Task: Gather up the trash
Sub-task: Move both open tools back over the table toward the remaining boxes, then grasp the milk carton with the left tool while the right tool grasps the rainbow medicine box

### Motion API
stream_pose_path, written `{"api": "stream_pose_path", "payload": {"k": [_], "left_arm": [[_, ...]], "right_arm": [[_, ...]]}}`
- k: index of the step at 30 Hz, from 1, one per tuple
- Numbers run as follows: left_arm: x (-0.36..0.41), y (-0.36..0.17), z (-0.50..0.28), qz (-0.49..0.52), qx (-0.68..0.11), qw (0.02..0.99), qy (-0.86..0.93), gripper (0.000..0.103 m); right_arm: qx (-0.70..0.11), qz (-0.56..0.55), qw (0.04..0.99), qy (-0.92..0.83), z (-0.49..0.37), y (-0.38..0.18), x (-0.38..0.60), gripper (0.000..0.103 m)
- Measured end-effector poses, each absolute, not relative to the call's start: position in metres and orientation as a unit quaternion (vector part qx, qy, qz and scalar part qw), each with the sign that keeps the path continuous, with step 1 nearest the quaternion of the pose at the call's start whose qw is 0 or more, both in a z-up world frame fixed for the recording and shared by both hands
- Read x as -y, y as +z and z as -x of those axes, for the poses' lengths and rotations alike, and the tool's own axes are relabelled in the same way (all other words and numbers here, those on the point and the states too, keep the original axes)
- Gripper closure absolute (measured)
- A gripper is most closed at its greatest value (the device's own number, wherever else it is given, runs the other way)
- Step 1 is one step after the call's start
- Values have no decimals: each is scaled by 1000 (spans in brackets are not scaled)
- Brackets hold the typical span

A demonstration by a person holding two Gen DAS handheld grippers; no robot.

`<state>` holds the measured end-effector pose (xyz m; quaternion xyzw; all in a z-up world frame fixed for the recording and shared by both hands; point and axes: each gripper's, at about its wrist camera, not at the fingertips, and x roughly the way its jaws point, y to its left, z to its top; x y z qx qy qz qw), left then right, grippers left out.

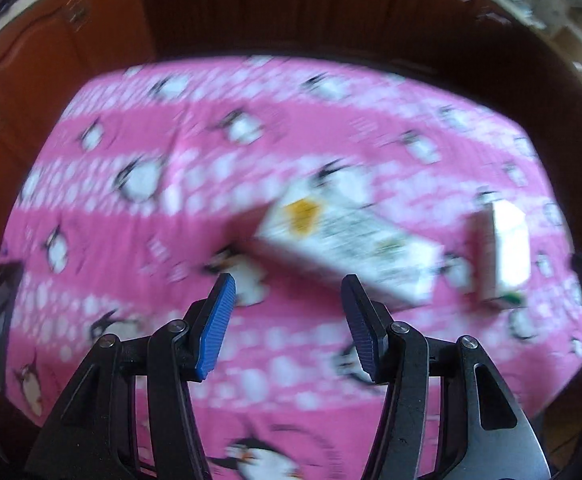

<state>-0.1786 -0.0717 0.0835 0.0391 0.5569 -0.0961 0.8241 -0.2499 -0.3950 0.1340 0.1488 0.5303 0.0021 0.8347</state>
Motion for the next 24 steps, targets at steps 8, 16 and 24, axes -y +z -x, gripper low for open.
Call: {"api": "stream_pose_path", "payload": {"k": [8, 16, 24], "left_arm": [[66, 41, 137, -51, -575, 815, -59, 49], [90, 50, 90, 15, -555, 824, -115, 49], [91, 81, 97, 54, -559, 815, -142, 49]], "right_arm": [[-540, -140, 830, 3, 246, 131, 387, 39], [-547, -144, 825, -3, 242, 129, 386, 39], [-553, -160, 818, 19, 227, 119, 367, 36]]}}
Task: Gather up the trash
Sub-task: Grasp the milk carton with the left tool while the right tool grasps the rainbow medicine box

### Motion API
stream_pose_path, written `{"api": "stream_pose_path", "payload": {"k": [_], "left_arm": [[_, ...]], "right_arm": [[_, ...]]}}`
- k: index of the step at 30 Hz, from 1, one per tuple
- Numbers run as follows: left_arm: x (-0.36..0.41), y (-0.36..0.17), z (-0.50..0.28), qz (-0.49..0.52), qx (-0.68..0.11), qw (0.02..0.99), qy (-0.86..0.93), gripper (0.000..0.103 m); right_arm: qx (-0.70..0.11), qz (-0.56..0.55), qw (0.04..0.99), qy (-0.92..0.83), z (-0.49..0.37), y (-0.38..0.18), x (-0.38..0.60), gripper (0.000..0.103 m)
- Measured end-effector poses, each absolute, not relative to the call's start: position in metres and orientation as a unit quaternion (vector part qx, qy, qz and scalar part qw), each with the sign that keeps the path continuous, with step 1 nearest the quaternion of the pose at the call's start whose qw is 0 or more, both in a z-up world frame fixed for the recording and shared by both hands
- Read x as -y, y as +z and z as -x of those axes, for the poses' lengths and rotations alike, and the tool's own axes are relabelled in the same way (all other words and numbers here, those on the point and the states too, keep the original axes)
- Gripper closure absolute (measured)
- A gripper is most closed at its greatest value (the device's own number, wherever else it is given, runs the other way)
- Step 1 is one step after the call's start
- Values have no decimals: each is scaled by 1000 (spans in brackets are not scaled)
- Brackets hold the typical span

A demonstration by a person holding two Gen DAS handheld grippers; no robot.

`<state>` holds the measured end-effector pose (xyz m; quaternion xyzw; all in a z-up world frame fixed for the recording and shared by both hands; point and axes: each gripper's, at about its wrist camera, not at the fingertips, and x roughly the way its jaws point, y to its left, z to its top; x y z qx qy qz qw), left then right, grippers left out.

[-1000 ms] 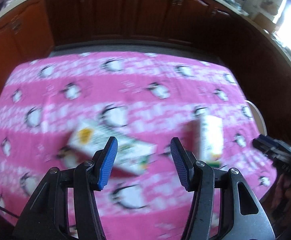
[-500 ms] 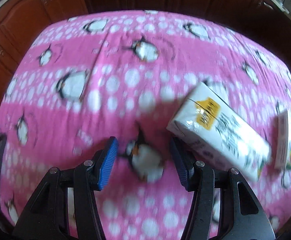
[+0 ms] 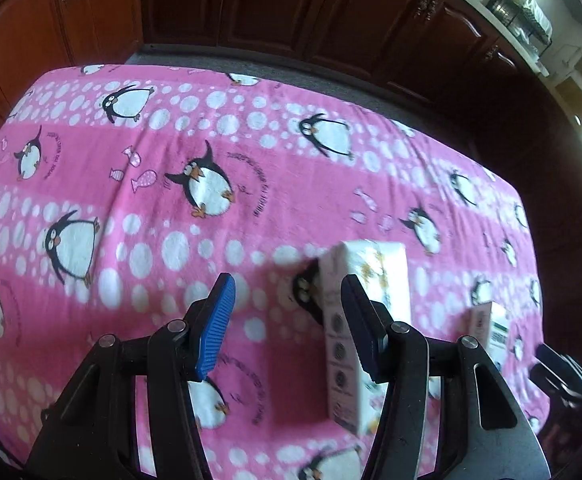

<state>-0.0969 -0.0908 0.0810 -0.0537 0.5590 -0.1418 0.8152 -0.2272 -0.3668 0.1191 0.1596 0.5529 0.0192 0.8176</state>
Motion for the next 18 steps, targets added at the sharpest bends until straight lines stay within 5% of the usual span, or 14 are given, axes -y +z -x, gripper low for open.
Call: {"api": "stream_pose_path", "payload": {"k": [3, 6, 18], "left_arm": [[100, 92, 108, 45, -553, 817, -156, 49], [108, 97, 119, 39, -549, 819, -162, 37], [143, 80, 122, -1, -559, 815, -149, 37]], "right_arm": [[-560, -172, 810, 26, 217, 110, 356, 35], [-569, -168, 804, 26, 207, 100, 343, 35], [-590, -143, 794, 26, 187, 73, 318, 33]]}}
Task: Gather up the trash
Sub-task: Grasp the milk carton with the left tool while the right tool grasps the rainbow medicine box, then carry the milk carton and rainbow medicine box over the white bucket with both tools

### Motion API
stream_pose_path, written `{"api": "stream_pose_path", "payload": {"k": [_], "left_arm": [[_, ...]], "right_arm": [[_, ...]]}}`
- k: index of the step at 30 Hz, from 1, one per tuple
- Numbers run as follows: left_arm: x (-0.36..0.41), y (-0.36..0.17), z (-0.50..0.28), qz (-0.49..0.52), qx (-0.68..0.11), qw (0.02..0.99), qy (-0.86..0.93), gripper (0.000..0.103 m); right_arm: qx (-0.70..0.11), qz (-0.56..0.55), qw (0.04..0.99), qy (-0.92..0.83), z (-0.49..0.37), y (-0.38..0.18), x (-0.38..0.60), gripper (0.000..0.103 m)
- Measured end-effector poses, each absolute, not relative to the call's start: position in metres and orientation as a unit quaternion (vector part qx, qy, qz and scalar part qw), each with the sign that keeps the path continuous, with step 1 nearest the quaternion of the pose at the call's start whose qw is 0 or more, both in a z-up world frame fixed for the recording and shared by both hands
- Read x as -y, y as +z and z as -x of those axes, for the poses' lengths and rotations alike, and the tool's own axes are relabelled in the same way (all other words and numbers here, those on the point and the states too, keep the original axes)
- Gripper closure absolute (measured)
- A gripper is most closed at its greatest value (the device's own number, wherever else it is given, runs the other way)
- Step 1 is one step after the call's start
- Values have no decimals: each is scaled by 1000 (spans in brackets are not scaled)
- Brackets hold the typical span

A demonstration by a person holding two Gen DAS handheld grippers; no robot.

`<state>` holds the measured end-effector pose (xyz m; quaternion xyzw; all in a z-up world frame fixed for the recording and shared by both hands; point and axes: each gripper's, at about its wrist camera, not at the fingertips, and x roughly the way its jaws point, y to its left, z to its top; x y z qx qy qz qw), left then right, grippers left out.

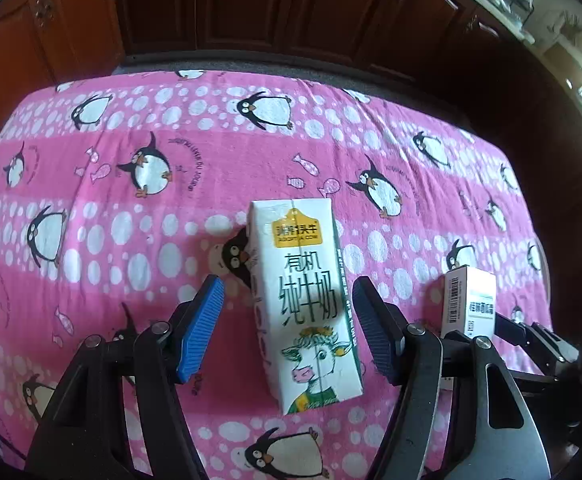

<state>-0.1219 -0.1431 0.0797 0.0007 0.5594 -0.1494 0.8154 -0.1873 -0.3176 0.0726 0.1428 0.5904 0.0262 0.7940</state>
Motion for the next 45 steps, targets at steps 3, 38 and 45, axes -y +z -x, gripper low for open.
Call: {"api": "stream_pose_path", "payload": {"k": [3, 38, 45], "left_arm": [[152, 73, 122, -14, -568, 810, -147, 37], [224, 108, 166, -93, -510, 824, -229, 49], [275, 119, 182, -120, -503, 813, -269, 50]], "right_arm": [[-592, -119, 797, 27, 190, 74, 320, 37], [-519, -173, 837, 25, 242, 136, 386, 49], [-495, -203, 845, -11, 267, 149, 433, 49]]}}
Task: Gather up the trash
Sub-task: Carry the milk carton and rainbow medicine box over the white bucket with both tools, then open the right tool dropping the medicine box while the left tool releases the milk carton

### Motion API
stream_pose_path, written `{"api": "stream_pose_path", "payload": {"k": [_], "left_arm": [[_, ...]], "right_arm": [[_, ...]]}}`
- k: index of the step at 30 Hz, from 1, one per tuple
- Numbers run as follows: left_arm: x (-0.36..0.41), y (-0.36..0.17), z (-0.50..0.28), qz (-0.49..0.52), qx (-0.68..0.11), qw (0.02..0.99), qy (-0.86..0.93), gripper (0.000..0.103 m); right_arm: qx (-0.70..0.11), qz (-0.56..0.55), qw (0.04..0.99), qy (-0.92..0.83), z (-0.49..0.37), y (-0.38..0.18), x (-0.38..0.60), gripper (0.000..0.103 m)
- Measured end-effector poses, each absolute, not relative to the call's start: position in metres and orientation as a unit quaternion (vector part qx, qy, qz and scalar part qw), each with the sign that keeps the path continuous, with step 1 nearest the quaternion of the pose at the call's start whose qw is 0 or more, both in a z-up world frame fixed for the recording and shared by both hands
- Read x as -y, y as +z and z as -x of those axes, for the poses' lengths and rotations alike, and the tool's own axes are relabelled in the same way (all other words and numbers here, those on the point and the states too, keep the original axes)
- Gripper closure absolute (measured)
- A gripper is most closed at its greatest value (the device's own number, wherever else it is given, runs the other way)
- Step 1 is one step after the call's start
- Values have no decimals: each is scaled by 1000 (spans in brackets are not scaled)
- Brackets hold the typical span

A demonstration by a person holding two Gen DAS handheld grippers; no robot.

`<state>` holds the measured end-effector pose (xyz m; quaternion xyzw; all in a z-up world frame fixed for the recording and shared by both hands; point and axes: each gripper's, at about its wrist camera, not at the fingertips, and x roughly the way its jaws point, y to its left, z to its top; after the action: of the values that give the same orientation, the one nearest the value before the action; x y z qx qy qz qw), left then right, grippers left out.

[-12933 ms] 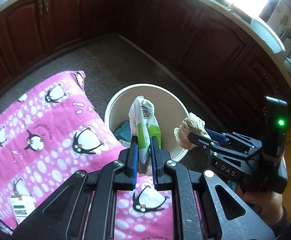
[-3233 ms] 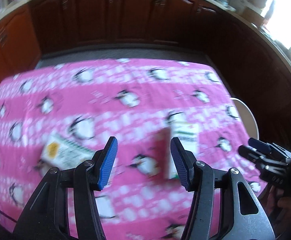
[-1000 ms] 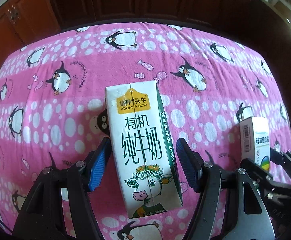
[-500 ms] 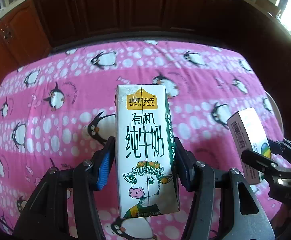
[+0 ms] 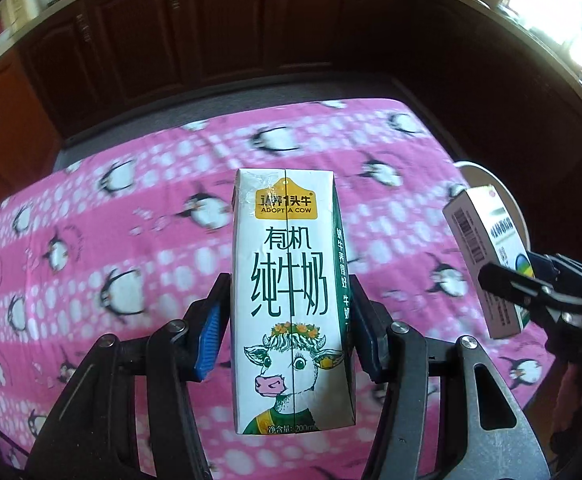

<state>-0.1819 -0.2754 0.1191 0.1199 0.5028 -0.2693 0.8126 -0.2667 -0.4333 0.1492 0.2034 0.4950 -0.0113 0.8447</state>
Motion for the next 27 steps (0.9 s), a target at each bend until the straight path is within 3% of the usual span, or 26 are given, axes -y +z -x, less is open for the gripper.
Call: {"api": "stream_pose_path", "payload": {"k": [13, 27], "left_arm": [[388, 131, 214, -163, -489, 781, -353, 50], [498, 107, 225, -167, -519, 727, -418, 50]], "right_arm": [[-471, -252, 838, -113, 327, 155, 549, 50], [-488, -302, 796, -193, 362, 109, 641, 50]]}}
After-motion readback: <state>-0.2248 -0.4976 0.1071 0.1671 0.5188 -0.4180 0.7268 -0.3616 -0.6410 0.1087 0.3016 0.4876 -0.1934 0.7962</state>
